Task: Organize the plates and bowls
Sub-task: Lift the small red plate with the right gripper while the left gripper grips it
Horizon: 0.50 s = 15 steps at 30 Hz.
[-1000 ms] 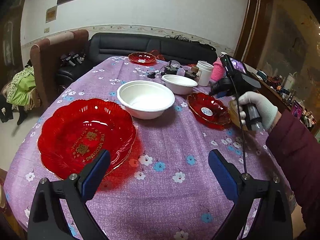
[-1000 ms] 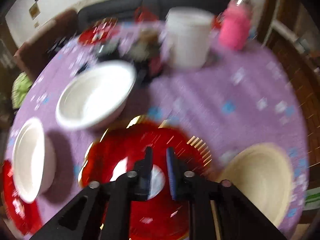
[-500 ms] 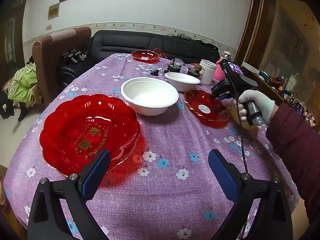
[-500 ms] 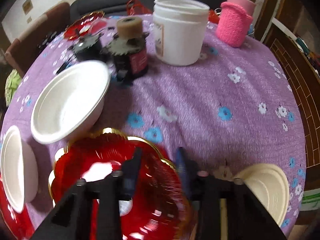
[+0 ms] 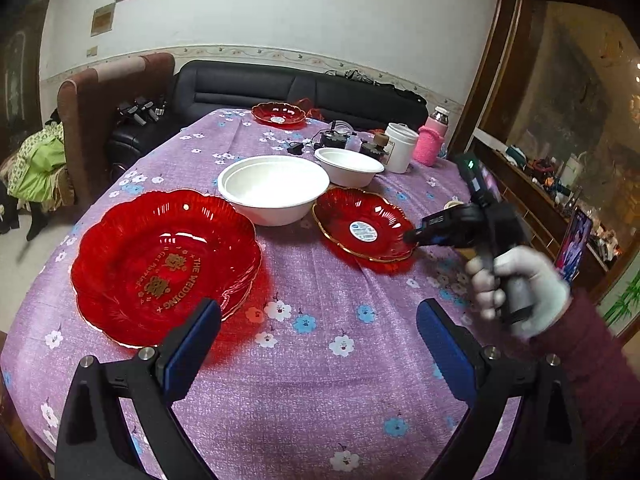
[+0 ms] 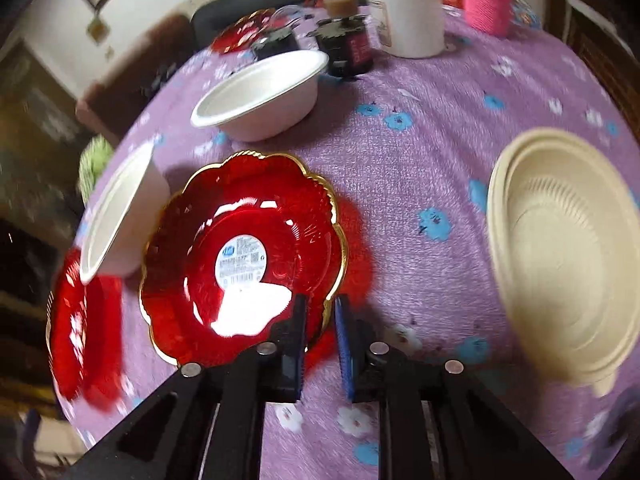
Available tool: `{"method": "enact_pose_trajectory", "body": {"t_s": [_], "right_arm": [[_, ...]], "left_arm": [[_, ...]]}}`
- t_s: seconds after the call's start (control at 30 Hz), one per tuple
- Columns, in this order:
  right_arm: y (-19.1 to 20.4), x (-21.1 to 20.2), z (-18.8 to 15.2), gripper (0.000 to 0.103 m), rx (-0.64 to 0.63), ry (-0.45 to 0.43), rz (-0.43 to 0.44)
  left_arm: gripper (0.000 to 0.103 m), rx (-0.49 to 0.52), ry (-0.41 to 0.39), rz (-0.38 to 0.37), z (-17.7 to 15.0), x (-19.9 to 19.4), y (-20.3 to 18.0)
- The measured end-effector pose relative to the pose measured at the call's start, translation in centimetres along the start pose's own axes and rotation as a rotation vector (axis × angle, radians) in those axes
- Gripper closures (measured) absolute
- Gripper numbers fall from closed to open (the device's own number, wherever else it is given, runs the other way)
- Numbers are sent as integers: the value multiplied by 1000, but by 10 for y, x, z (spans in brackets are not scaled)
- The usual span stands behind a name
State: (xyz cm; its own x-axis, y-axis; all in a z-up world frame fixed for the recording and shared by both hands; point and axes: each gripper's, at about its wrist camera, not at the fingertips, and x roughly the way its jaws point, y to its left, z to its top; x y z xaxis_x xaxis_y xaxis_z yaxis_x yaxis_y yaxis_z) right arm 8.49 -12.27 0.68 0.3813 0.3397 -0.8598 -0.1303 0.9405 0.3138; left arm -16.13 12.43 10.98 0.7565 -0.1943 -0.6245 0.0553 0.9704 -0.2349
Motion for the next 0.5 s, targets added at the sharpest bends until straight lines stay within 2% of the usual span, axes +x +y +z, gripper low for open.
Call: {"method": "enact_pose_trajectory", "body": {"t_s": [0.1, 0.17, 0.23, 0.37, 0.5], "right_arm": [[-3, 14, -5, 86, 90, -34, 44], [-5, 15, -7, 92, 138, -41, 95], [-9, 12, -13, 93, 173, -44, 127], [-10, -12, -33, 94, 130, -58, 81], [-24, -47, -74, 94, 61, -37, 32]], "left_arm": [[5, -8, -6, 9, -2, -6, -1], [5, -6, -6, 20, -3, -8, -1], [5, -4, -14, 32, -2, -11, 0], [5, -18, 1, 24, 3, -9, 0], [5, -1, 29, -4, 4, 3, -10]]}}
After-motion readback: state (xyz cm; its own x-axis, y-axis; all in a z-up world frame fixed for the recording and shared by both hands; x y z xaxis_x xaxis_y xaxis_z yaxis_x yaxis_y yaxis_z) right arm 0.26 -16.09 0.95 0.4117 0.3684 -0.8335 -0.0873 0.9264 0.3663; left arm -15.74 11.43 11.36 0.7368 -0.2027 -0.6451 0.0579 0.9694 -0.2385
